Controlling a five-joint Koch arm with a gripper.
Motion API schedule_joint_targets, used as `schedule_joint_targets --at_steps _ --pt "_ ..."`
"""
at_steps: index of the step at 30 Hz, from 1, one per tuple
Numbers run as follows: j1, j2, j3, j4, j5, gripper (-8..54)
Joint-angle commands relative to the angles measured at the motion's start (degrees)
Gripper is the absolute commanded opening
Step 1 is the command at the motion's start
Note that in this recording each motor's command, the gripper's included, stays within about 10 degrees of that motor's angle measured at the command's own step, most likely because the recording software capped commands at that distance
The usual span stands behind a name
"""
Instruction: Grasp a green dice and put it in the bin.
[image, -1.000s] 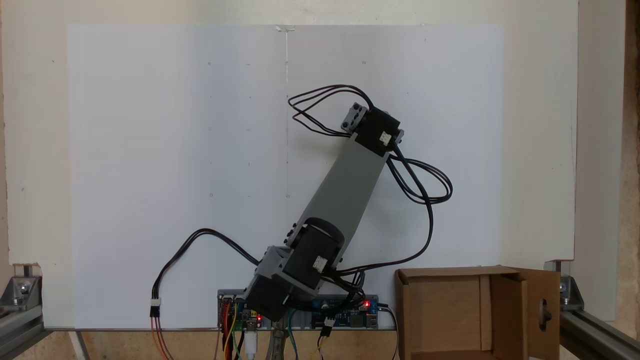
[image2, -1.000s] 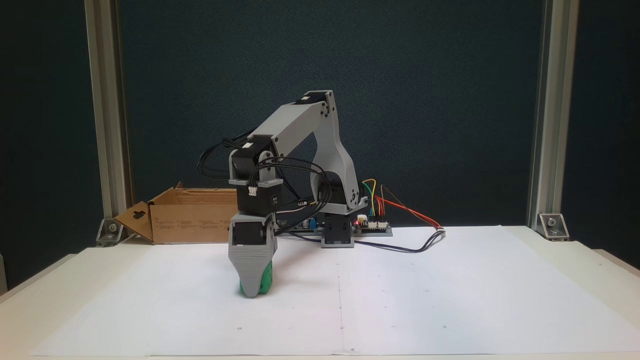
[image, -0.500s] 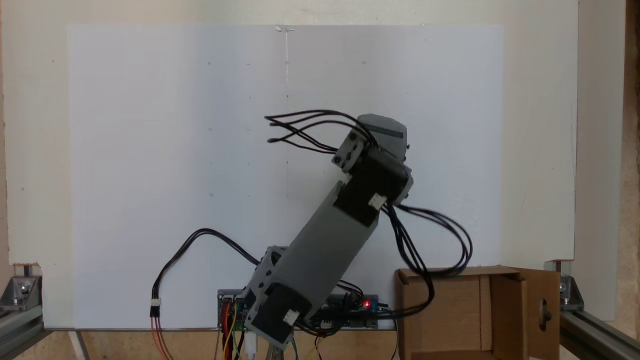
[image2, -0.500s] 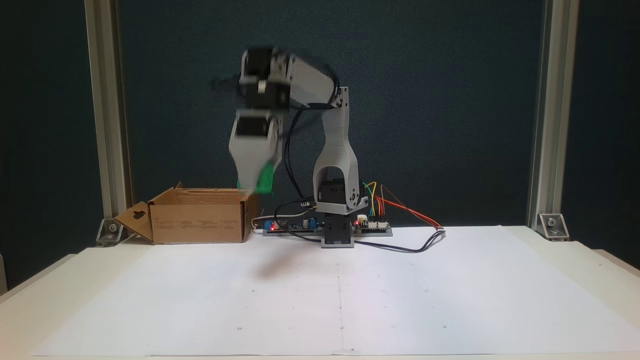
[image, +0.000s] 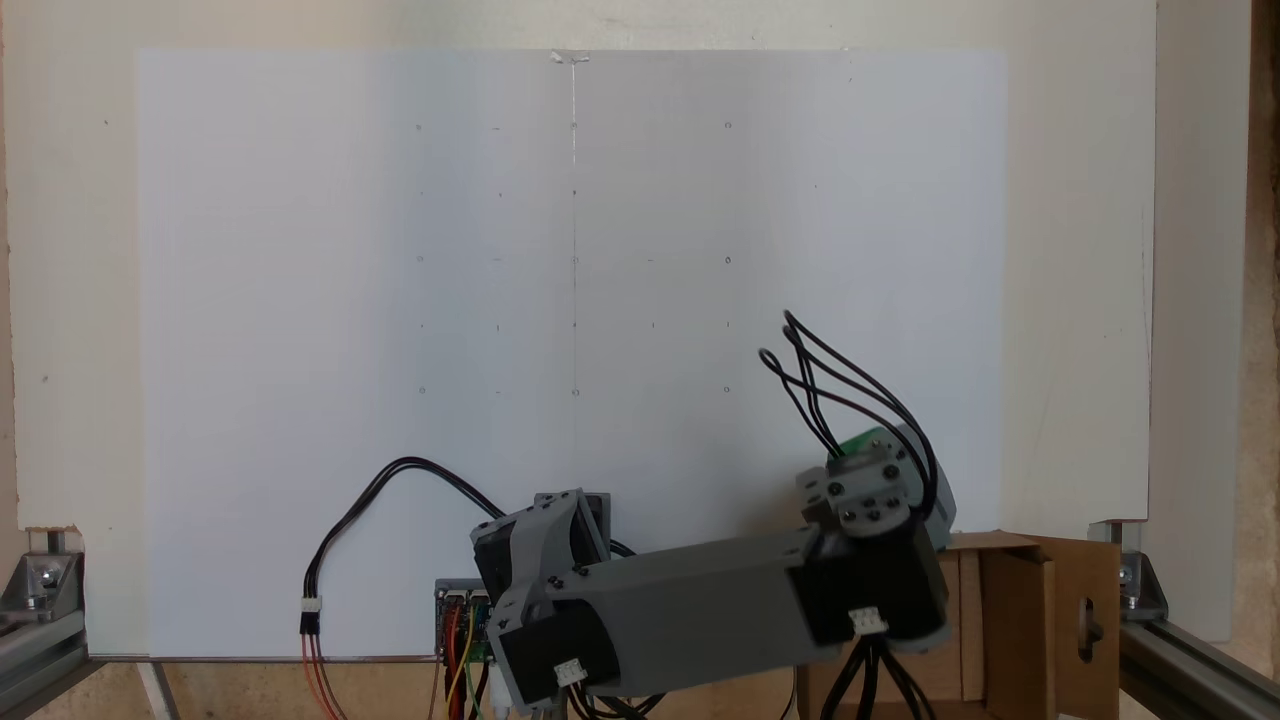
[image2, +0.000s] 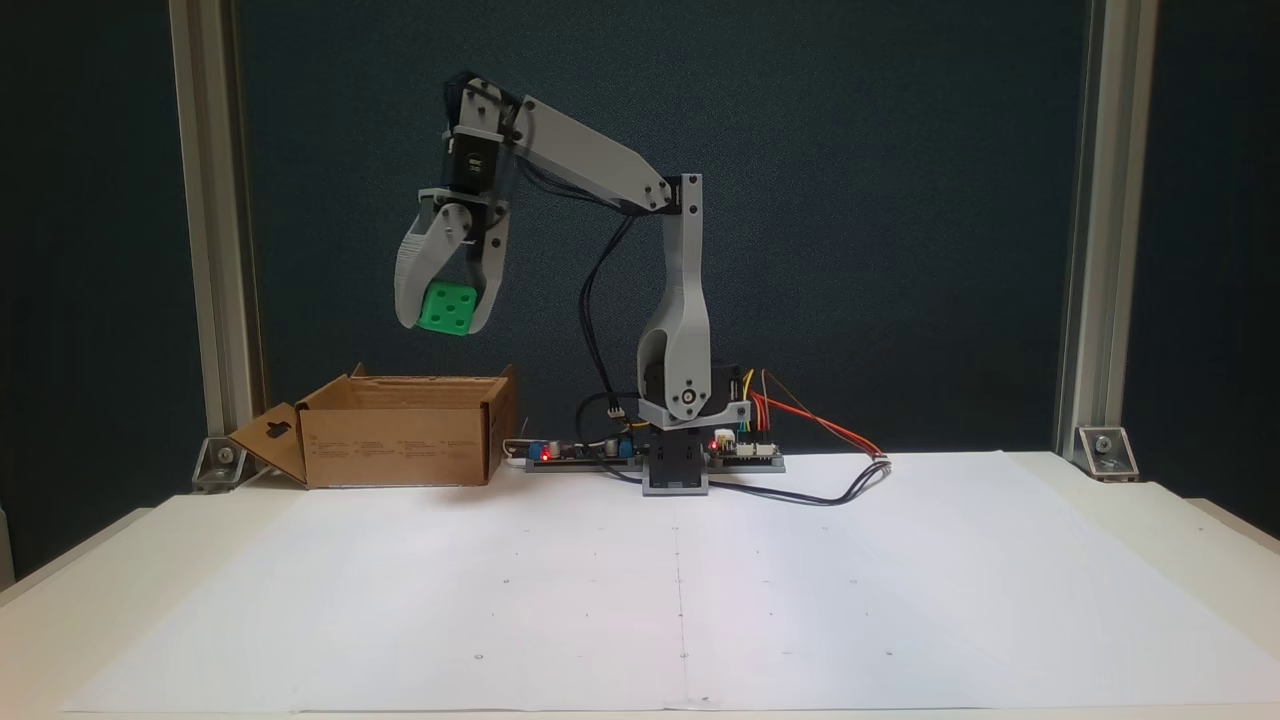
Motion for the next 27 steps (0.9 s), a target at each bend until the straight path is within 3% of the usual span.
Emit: schedule_joint_targets --at_steps 1,10,20,21,22,23,27 --pt "5.9 1.9 -4.5 6.1 2.2 14.6" --pt "26.5 -10.9 -8.9 2.4 -1.8 14.7" --pt "32.5 -22.1 -9.0 -1.4 -6.9 15.1" --pt "32.7 -22.1 -9.0 -1.7 -7.1 18.5" --pt "33.0 -22.2 -9.0 -1.7 -7.1 28.2" --pt "33.1 -22.4 -9.0 -1.8 -7.1 32.7" --pt "33.1 -23.0 -9.0 -6.2 -7.1 46.3"
